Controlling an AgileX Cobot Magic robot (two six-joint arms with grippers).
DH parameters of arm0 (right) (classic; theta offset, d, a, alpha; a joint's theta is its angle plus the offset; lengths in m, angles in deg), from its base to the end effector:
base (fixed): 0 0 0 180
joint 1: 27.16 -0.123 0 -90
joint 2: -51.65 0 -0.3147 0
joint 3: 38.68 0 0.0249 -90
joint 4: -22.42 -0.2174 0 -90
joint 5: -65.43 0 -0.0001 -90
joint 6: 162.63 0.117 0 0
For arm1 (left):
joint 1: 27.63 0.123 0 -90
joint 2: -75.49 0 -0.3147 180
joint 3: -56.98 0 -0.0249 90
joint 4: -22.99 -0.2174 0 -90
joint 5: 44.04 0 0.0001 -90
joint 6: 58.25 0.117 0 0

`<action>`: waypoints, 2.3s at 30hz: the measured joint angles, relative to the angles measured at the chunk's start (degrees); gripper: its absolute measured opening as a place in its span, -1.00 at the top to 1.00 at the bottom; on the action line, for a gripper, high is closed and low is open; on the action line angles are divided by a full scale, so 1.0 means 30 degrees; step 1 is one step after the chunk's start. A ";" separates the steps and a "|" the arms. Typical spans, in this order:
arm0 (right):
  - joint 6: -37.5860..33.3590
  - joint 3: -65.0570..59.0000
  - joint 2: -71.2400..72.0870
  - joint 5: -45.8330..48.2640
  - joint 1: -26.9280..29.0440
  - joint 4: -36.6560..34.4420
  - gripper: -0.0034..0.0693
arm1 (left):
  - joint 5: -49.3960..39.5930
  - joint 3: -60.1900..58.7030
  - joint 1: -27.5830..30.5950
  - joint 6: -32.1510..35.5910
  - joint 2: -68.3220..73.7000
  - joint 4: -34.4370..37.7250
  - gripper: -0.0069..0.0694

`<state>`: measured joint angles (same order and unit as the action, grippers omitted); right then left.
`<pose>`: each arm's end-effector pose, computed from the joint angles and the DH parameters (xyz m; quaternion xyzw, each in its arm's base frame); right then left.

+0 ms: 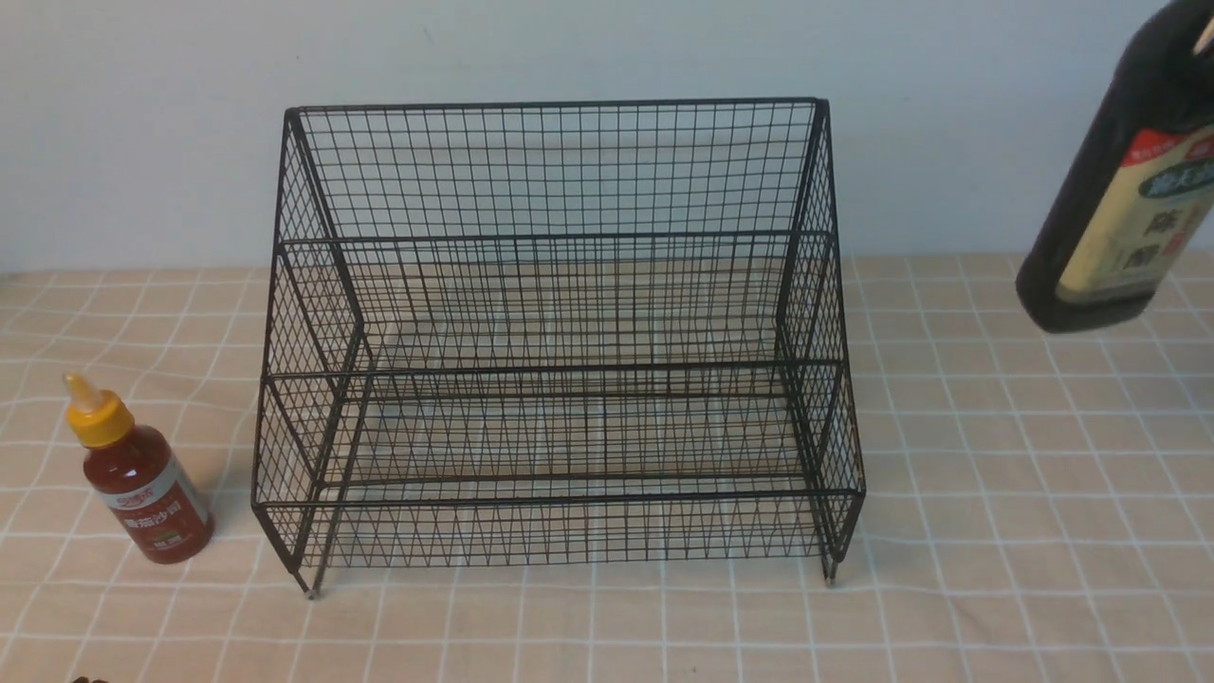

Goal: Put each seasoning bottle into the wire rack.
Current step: Use the right arm to put the condiment bottle back on the shelf

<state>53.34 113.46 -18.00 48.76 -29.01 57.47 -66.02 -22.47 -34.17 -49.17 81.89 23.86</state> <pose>0.2233 0.0264 0.4268 -0.0603 0.6652 0.0805 0.7398 0.0135 -0.0022 0.1627 0.1058 0.8012 0.0066 0.5890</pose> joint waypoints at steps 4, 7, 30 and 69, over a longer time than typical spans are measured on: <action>0.1636 0.1565 0.0020 0.3430 -0.2356 0.0518 0.00 | 0.0000 0.0000 0.0000 0.0000 0.0000 0.0000 0.84; 0.1983 0.2416 -0.0099 0.5423 -0.4002 0.0499 0.00 | 0.0000 0.0000 0.0000 0.0000 0.0000 0.0000 0.84; 0.3695 0.6295 -0.6583 0.4506 -0.8065 -0.0148 0.00 | 0.0000 0.0000 0.0000 0.0000 0.0000 0.0000 0.84; 0.3080 0.6369 -0.8813 0.9179 -0.8111 -0.0408 0.00 | 0.0000 0.0000 0.0000 0.0000 0.0000 0.0000 0.84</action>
<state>62.58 132.57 -44.44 76.29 -53.34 56.25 -66.02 -22.47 -34.17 -49.17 81.89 23.86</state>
